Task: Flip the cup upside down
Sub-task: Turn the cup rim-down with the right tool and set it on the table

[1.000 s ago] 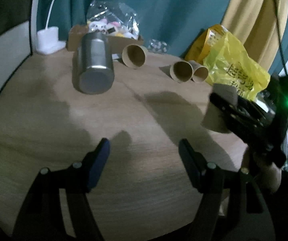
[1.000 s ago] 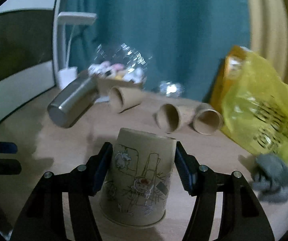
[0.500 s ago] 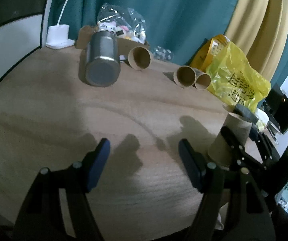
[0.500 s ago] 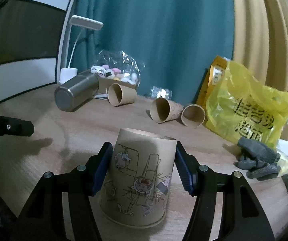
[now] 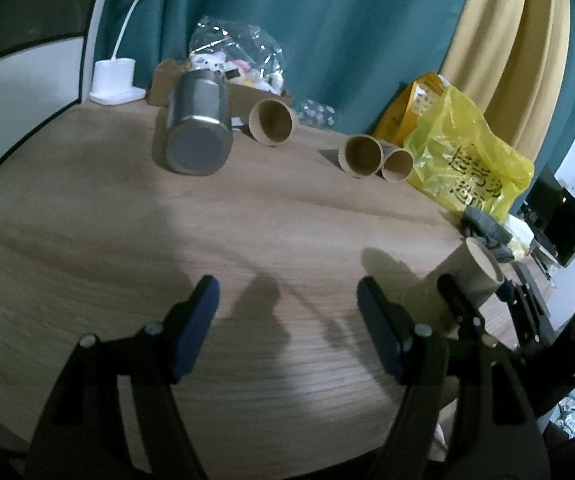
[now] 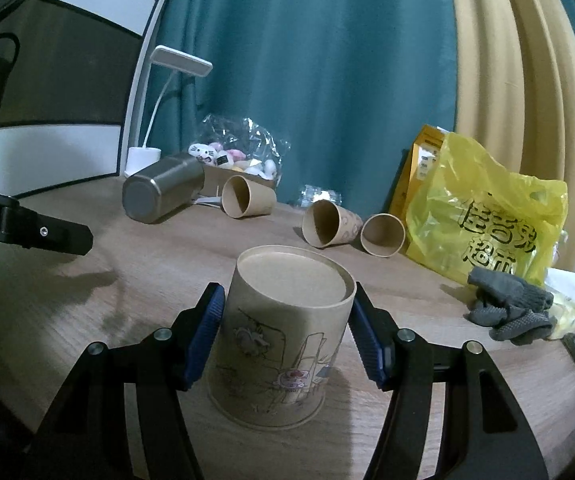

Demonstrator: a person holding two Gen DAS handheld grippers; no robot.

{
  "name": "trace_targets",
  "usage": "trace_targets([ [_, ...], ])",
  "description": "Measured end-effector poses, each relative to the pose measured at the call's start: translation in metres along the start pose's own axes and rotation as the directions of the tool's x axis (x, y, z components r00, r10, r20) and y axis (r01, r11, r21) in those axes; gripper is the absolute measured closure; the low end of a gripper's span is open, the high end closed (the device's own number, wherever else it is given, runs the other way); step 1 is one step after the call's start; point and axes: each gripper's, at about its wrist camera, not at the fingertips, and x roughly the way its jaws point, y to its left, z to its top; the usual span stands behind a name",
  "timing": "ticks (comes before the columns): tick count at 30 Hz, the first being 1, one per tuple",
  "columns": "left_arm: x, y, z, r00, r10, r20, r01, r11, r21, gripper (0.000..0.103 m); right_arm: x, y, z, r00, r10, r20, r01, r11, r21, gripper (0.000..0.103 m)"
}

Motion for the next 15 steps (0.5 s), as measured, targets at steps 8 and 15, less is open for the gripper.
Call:
trace_targets([
  [8,-0.004,-0.004,0.001,1.000,0.004,0.023,-0.004,1.000,0.008,0.020,-0.002,-0.001,0.001,1.000,0.004,-0.008,-0.004,1.000,0.030,0.038],
  [15,-0.011,-0.017,0.000,0.997,0.031,0.071,-0.035,0.997,0.068,0.020,-0.009,-0.007,0.007,1.000,0.010,-0.017,-0.008,0.997,0.078,0.020],
])
